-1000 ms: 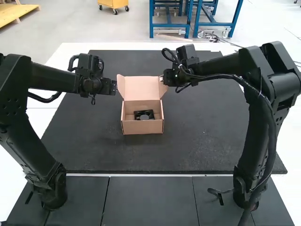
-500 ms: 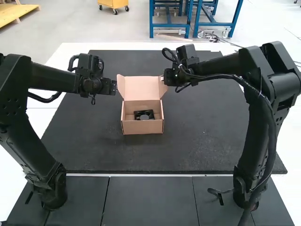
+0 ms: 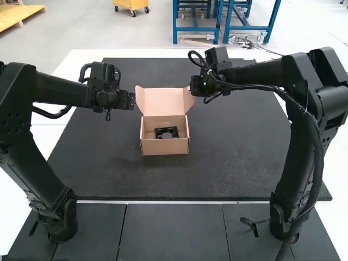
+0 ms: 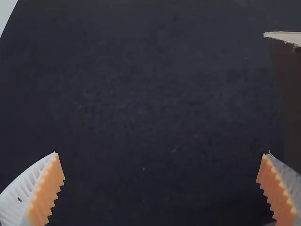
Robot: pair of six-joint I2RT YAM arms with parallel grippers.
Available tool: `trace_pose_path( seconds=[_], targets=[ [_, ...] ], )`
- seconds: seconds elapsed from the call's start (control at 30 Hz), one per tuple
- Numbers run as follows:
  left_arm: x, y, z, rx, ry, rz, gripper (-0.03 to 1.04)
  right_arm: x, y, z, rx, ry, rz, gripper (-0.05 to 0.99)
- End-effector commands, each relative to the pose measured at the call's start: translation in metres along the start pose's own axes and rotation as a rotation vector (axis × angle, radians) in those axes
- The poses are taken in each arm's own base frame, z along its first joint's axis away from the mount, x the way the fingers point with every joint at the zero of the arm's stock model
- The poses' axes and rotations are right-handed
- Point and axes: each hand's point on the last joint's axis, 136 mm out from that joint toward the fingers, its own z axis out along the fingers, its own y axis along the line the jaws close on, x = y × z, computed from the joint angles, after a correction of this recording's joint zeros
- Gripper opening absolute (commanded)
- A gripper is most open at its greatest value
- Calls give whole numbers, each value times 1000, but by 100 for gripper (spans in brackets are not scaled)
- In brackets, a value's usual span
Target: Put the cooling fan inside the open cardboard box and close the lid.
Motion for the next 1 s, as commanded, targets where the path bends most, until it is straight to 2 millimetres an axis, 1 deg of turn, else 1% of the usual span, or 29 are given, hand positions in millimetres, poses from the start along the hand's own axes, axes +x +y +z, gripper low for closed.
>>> trace_pose_path(
  seconds=[0.0,0.03,0.07,0.2,0.23,0.27,0.43,0.67,0.8,0.93,0.97],
  targets=[
    [-15,-17,1,37,-32,1,97,-17,11,-21,-17,-55,-5,21],
    [-15,-21,0,43,-34,1,97,-18,11,-22,-16,-57,-3,20],
    [-16,-23,0,47,-35,3,97,-17,12,-22,-18,-56,-4,18],
    [-15,-27,-1,53,-34,4,97,-17,12,-23,-18,-55,-2,18],
    [-15,-27,-1,53,-34,4,97,-15,11,-23,-15,-49,-2,14],
    [-17,-27,-1,53,-36,4,97,-16,11,-23,-16,-49,-2,14],
    [-22,-27,-2,54,-46,1,97,-8,12,-23,-13,-18,-5,14],
    [-22,-27,-2,54,-43,-4,97,-2,12,-21,-21,3,-9,14],
    [-20,-27,-1,54,-40,-6,97,-1,15,-21,-34,7,-12,13],
    [-22,-27,-2,54,-44,-7,97,3,15,-20,-38,22,-16,13],
    [-22,-27,-2,54,-43,-7,97,5,16,-19,-44,30,-15,12]
  ],
)
